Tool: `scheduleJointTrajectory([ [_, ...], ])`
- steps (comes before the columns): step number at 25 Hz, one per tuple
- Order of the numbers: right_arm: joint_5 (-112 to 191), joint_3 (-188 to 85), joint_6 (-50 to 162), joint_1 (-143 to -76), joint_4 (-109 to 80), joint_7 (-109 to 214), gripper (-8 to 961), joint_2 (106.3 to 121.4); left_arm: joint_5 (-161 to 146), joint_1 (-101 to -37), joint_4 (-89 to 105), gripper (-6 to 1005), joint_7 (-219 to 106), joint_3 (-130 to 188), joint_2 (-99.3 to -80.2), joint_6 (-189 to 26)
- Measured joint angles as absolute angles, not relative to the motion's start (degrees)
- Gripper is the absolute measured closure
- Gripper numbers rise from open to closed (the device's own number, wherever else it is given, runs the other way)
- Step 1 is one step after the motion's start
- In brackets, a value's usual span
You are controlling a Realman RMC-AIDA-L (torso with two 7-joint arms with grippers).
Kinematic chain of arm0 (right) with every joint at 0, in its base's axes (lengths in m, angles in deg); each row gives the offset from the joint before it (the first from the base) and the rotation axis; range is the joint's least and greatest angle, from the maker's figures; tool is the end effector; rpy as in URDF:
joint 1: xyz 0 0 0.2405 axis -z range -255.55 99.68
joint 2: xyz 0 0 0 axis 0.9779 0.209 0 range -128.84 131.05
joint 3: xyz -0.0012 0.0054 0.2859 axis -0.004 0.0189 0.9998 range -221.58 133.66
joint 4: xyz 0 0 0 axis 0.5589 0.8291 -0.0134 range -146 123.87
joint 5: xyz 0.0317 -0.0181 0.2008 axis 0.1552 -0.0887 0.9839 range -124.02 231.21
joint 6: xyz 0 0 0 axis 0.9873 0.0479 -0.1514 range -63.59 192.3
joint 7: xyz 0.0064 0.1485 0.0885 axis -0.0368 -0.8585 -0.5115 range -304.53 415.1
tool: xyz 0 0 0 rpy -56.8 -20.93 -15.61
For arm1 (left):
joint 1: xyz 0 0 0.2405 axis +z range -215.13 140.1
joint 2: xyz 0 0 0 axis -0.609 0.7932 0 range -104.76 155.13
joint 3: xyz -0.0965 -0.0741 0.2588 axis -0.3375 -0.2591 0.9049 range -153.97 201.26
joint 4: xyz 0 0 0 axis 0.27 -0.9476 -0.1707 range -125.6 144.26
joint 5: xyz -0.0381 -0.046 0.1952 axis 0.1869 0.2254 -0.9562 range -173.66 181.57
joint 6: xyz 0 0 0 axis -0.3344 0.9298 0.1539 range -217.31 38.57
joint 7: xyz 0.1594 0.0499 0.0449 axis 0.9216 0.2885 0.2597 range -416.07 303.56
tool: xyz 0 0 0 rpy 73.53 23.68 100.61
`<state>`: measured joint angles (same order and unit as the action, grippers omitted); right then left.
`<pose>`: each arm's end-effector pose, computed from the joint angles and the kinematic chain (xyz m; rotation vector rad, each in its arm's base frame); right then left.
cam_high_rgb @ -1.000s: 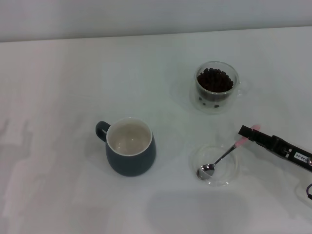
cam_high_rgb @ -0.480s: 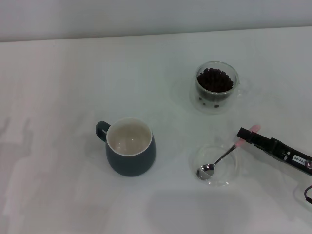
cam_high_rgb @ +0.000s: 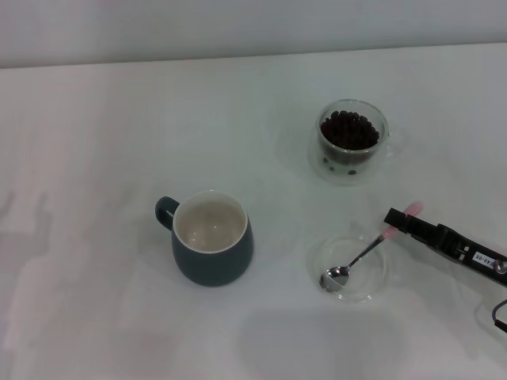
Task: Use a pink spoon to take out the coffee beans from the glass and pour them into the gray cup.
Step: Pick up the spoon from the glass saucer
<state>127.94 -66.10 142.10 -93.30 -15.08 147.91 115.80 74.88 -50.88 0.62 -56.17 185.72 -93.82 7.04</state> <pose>0.3913 0.2527 -0.0605 -1.8274 1.7221 1.0538 -0.3360 0.2651 -0.0084 -1.5347 -0.2093 -0.8157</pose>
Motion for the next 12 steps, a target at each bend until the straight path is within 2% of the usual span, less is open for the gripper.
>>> scheduleJointTrajectory([
  [4, 128.04, -66.11, 142.05, -93.24, -15.08, 148.2, 569, 115.8, 74.88, -50.94, 0.63, 552, -56.17, 185.71, -93.82, 7.04],
  [12, 128.27, -66.11, 142.12, -93.64, -15.11, 148.28, 778, 115.8, 75.11, -51.04, 0.63, 553, -56.17, 185.71, -93.82, 7.0],
])
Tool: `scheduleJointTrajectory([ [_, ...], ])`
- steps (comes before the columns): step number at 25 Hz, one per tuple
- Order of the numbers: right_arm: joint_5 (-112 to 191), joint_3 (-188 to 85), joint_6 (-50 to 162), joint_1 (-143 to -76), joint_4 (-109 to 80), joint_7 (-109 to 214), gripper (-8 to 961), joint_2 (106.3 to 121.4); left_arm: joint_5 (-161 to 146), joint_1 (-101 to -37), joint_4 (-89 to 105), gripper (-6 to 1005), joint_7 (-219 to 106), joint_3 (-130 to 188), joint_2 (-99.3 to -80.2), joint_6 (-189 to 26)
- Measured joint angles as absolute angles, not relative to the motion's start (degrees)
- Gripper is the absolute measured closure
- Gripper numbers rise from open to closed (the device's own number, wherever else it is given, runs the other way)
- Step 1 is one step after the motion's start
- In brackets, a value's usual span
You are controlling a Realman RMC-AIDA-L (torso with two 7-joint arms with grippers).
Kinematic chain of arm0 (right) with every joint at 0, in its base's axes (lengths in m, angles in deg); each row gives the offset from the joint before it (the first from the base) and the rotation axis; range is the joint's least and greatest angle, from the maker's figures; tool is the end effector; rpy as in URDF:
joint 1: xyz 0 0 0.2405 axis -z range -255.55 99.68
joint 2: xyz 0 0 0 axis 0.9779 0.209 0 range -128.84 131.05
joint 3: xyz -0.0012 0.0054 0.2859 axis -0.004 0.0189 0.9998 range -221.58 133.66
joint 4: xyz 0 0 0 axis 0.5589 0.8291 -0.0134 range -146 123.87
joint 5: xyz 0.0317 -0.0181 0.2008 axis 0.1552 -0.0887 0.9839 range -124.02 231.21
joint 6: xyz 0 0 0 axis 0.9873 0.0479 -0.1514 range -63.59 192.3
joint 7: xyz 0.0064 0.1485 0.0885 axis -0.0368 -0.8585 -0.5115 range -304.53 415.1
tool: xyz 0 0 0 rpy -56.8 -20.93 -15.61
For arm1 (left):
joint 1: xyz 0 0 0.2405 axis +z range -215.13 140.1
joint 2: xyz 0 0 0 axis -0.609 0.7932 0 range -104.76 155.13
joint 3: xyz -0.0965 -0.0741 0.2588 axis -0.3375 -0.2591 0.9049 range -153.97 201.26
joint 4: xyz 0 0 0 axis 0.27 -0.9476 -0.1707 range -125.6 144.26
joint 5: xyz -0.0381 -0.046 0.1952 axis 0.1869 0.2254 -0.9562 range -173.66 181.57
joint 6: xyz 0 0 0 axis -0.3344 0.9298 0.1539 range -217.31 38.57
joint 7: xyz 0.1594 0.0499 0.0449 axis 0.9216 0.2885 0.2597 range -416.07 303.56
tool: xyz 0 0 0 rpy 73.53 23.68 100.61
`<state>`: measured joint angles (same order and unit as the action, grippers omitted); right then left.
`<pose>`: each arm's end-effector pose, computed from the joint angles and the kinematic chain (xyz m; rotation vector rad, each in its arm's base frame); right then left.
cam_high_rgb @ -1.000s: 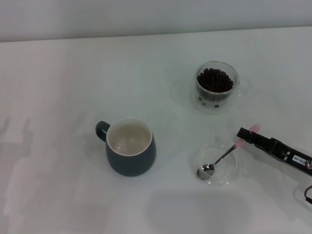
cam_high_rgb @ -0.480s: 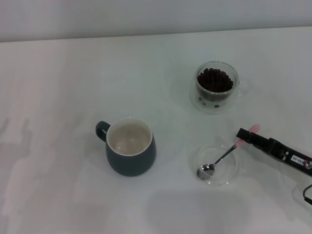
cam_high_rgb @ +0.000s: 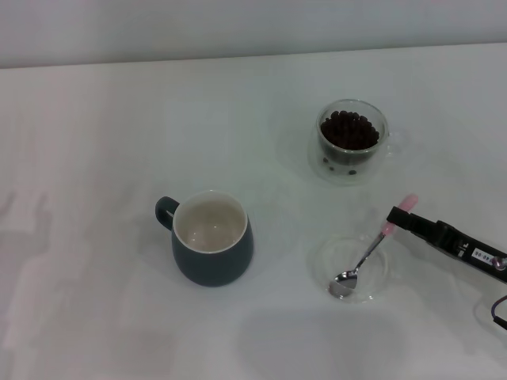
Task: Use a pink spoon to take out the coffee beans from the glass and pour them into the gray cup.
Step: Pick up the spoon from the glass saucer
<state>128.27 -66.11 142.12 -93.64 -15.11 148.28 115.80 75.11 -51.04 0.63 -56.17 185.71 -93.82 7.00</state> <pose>0.3898 0.2557 -0.0596 -1.8328 1.7083 1.0580 -0.3358 0.2662 -0.0079 -1.5317 -0.2088 -0.8160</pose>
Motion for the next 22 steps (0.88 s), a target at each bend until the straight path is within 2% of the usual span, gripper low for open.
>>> scheduleJointTrajectory([
  [16, 128.39, -66.5, 140.88, -94.4, -15.02, 148.15, 792, 115.9, 76.27, -51.14, 0.71, 552, -56.17, 185.72, -93.82, 6.86],
  [22, 128.09, -66.82, 140.52, -94.98, -15.1, 147.92, 736, 115.89, 76.4, -51.14, 0.72, 552, -56.17, 185.71, -93.82, 6.86],
])
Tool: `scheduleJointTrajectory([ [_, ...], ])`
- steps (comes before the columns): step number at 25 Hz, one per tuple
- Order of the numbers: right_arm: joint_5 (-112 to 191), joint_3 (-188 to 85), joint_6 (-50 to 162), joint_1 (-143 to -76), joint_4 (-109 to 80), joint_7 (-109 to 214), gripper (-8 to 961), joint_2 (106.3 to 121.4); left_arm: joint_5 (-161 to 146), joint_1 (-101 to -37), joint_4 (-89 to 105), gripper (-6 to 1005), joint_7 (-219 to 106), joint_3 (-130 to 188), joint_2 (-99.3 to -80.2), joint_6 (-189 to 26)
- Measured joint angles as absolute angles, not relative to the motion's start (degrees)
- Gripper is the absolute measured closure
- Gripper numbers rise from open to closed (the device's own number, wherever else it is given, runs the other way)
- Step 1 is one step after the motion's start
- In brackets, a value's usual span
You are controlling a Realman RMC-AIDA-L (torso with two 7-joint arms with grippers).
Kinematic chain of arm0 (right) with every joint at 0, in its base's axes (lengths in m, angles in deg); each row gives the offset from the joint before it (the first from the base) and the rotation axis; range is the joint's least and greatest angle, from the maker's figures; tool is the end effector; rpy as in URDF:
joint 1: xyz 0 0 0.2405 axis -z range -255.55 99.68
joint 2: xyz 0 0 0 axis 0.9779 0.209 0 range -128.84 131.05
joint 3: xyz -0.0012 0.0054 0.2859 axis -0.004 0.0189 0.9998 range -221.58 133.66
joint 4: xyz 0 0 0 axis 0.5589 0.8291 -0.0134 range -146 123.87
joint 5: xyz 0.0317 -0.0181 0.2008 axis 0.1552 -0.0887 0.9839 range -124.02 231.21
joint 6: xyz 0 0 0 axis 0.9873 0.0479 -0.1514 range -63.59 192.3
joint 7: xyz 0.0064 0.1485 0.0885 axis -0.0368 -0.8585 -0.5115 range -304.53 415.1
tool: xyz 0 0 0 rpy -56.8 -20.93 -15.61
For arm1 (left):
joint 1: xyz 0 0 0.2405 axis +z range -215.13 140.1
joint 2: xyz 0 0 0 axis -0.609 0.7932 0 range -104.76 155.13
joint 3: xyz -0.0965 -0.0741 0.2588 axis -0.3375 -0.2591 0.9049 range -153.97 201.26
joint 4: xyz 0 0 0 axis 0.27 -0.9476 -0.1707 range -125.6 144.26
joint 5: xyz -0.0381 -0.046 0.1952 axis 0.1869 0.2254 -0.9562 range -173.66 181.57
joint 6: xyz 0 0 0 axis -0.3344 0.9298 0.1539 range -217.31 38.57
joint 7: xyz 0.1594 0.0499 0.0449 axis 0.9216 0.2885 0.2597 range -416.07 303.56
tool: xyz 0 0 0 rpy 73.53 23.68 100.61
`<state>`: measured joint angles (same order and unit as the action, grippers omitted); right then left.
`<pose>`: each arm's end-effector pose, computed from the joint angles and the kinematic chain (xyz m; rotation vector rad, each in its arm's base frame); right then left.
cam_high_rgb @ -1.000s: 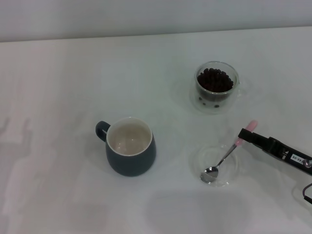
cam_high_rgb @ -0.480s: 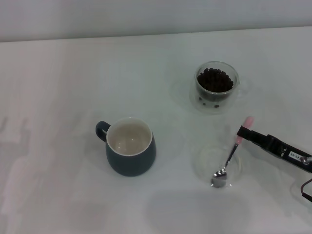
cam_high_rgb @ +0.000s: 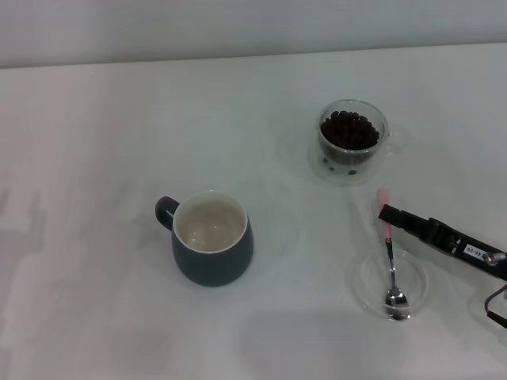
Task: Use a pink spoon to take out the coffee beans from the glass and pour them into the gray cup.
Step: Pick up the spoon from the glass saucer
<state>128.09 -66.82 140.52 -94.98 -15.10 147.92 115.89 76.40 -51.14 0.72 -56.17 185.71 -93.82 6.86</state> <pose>0.3875 0.2636 -0.0634 -1.8525 1.7101 1.0300 -0.3381 0.2675 -0.0049 -1.5126 -0.2150 -0.8072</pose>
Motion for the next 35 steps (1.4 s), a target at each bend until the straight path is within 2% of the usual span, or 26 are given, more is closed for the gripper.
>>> scheduleJointTrajectory([
  [5, 127.94, -67.87, 140.49, -95.69, -15.37, 147.74, 676, 115.89, 76.39, -51.14, 0.72, 553, -56.17, 185.71, -93.82, 6.87],
  [11, 127.59, -69.13, 139.73, -96.94, -15.67, 147.6, 685, 115.89, 76.38, -51.14, 0.72, 553, -56.17, 185.71, -93.82, 6.88],
  [19, 127.15, -69.46, 139.16, -97.41, -16.32, 147.36, 605, 115.45, 76.47, -50.77, 0.72, 553, -56.17, 185.72, -93.82, 7.02],
  [24, 127.15, -69.67, 139.14, -97.24, -16.96, 146.61, 609, 115.2, 76.92, -50.73, 0.72, 552, -56.17, 185.71, -93.82, 6.98],
  [35, 127.16, -70.77, 139.28, -97.61, -17.9, 146.09, 619, 115.61, 76.98, -50.75, 0.72, 553, -56.17, 185.71, -93.82, 6.88],
])
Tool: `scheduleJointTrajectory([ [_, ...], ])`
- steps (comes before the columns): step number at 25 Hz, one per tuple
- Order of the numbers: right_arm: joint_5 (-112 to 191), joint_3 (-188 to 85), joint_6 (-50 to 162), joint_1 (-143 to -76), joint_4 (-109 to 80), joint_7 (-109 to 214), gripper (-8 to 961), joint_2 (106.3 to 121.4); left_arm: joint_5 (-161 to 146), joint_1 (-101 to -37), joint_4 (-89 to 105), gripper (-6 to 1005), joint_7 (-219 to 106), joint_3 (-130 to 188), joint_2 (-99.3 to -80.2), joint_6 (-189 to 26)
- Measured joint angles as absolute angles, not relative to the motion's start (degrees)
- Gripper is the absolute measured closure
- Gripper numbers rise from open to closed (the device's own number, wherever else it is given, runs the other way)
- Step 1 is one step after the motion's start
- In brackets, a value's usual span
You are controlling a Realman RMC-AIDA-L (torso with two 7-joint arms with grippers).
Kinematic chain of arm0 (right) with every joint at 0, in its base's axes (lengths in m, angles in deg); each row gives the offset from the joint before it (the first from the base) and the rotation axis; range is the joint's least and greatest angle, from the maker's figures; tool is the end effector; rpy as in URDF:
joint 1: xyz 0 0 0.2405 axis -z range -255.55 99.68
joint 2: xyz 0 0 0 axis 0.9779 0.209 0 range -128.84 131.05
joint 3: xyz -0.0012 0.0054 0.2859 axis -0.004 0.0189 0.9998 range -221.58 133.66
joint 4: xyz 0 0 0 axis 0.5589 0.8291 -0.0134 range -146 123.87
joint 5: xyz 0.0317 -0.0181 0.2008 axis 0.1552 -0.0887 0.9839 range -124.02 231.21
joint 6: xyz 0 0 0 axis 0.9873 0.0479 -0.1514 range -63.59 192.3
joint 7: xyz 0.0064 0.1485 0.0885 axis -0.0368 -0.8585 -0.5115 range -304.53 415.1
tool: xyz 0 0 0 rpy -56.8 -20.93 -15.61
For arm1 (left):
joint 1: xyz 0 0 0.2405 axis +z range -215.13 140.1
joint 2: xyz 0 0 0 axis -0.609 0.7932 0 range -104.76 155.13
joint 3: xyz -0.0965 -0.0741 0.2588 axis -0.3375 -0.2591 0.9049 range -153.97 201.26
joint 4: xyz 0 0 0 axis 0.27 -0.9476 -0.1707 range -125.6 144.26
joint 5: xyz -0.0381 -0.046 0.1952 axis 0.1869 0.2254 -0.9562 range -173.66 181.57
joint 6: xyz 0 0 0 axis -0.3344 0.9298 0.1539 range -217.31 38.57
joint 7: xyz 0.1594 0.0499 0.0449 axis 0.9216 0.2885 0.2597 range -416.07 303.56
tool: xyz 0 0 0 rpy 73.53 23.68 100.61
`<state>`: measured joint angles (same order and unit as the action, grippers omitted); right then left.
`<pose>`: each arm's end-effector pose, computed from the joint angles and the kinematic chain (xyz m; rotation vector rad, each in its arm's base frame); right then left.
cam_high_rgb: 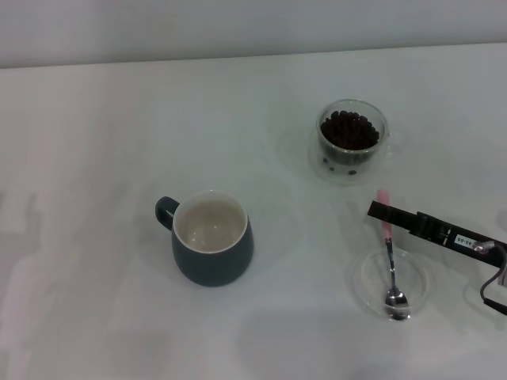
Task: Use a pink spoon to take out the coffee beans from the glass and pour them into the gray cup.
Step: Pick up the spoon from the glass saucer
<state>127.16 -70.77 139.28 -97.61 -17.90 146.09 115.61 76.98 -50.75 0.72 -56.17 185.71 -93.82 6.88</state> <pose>0.3819 0.2801 -0.0628 -1.9640 1.6734 0.9458 -0.3409 0.2654 -0.0034 -1.5015 -0.2227 -0.7990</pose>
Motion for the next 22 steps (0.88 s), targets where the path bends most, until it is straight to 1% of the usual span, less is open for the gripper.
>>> scheduleJointTrajectory([
  [5, 127.23, -70.72, 139.32, -97.69, -18.31, 146.06, 684, 115.63, 77.06, -50.62, 0.72, 553, -56.17, 185.72, -93.82, 6.87],
  [13, 128.01, -70.07, 139.92, -97.43, -18.62, 145.99, 815, 115.37, 77.76, -50.61, 0.72, 552, -56.17, 185.71, -93.82, 6.75],
  [19, 130.37, -69.92, 143.51, -97.0, -18.65, 145.99, 813, 115.05, 77.82, -50.77, 0.72, 552, -56.17, 185.72, -93.9, 6.35],
  [22, 132.89, -69.9, 146.27, -96.42, -18.7, 146.0, 812, 114.54, 77.82, -50.77, 0.71, 552, -56.17, 185.71, -93.91, 6.09],
])
